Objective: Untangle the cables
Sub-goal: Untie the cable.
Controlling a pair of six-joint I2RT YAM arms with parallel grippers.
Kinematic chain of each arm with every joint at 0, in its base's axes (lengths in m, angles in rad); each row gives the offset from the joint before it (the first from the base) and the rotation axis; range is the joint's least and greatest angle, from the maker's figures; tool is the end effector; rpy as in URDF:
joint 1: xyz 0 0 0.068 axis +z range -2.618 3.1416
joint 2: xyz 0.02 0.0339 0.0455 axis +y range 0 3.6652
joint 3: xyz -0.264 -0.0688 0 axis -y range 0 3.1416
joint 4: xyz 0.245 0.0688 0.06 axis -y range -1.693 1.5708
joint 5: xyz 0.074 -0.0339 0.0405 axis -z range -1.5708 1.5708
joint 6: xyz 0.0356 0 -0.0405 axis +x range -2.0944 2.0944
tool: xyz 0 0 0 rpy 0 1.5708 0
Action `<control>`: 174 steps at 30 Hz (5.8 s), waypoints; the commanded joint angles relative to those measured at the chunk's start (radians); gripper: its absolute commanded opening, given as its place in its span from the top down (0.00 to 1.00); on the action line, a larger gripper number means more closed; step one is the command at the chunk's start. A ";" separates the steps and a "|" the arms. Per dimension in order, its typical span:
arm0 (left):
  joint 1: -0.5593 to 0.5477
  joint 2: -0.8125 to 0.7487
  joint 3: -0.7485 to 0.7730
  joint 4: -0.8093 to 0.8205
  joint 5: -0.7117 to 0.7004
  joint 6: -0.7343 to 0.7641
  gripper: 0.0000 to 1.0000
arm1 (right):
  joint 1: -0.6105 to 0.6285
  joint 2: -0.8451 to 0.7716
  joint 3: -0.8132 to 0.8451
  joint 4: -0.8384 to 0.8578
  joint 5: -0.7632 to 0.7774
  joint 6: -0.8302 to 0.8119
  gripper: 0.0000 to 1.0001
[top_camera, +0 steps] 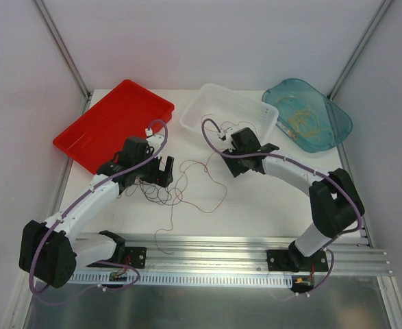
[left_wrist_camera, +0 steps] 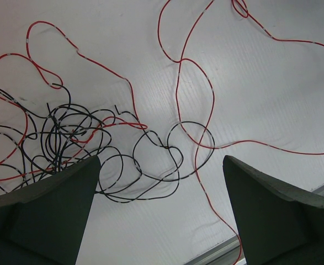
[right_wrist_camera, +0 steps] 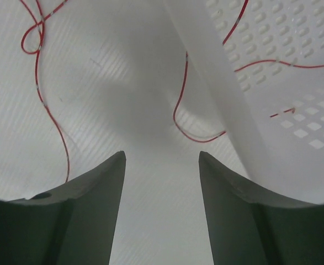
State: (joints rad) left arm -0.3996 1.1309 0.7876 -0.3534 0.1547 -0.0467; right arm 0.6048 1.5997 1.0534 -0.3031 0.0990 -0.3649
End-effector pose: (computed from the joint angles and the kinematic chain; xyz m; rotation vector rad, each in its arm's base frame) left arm 0.2210 -0.0993 0.2563 0.4835 2.2392 -0.4097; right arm 0.2820 0.1907 0.2192 -1.0853 2.1570 -0.0098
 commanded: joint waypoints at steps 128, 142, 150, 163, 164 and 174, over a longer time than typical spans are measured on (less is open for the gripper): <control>-0.151 -0.054 -0.088 0.198 0.122 -0.286 0.04 | 0.225 -0.544 0.474 -0.570 0.375 0.259 0.99; -0.275 0.300 -0.004 0.350 -0.017 -0.493 0.09 | 0.217 -0.606 0.427 -0.577 0.317 0.280 0.99; -0.409 0.377 0.032 0.418 -0.029 -0.358 0.13 | 0.217 -0.616 0.407 -0.576 0.292 0.291 0.99; -0.485 0.553 0.127 0.422 -0.090 -0.350 0.35 | 0.217 -0.630 0.396 -0.567 0.261 0.316 0.99; -0.492 0.561 0.130 0.422 -0.099 -0.357 0.36 | 0.217 -0.629 0.392 -0.565 0.260 0.316 0.99; -0.484 0.558 0.087 0.412 -0.245 -0.469 1.00 | 0.213 -0.667 0.410 -0.622 0.355 0.301 0.99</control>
State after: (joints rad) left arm -0.8955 1.7153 0.9009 0.0628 -0.0029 -0.4660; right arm 0.8257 0.9745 1.4410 -0.8886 0.3740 -0.0570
